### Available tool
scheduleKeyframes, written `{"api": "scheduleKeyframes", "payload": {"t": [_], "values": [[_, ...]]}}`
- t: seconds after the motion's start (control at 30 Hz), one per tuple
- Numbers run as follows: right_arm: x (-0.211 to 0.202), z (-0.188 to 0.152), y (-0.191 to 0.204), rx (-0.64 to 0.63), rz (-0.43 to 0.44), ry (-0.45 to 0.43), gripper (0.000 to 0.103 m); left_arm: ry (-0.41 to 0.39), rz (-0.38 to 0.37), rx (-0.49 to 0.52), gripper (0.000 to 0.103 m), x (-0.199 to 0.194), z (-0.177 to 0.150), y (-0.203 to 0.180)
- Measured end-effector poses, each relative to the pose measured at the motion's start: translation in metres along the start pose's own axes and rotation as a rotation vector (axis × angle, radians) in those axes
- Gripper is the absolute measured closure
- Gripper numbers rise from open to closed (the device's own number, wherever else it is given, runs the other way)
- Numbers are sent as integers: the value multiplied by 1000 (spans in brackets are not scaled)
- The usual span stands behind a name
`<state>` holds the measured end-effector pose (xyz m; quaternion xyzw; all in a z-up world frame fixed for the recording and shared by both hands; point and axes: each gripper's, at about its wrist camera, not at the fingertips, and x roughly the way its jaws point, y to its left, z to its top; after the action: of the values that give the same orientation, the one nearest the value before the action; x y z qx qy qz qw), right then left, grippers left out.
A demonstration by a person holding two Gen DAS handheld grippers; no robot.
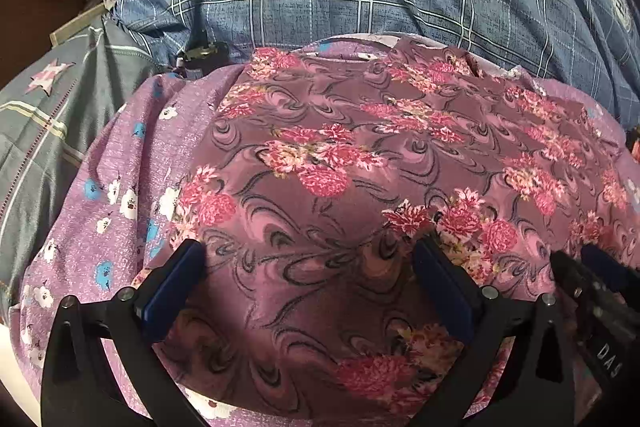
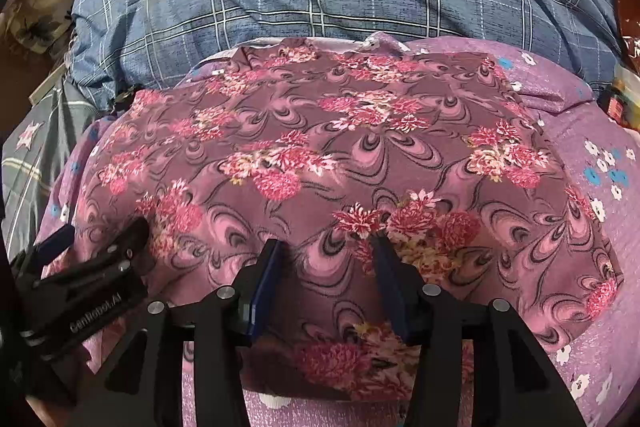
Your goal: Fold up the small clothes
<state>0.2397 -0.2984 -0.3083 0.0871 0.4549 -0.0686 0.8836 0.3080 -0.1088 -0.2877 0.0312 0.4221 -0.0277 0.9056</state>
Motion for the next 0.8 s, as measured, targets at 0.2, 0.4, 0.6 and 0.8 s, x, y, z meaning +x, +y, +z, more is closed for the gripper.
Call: {"api": "scheduleKeyframes", "payload": {"t": [0.2, 0.4, 0.6, 0.8], "values": [[-11, -7, -17, 63, 97, 6, 51, -54, -33, -117, 0, -36, -9, 49], [-25, -18, -27, 95, 107, -6, 51, -38, -90, -224, 0, -72, -42, 84], [-42, -22, -32, 117, 143, -22, 51, 61, -194, -331, 0, -72, -67, 90], [-53, -20, -45, 144, 169, -34, 51, 75, -252, -455, 8, -45, -56, 90]]}}
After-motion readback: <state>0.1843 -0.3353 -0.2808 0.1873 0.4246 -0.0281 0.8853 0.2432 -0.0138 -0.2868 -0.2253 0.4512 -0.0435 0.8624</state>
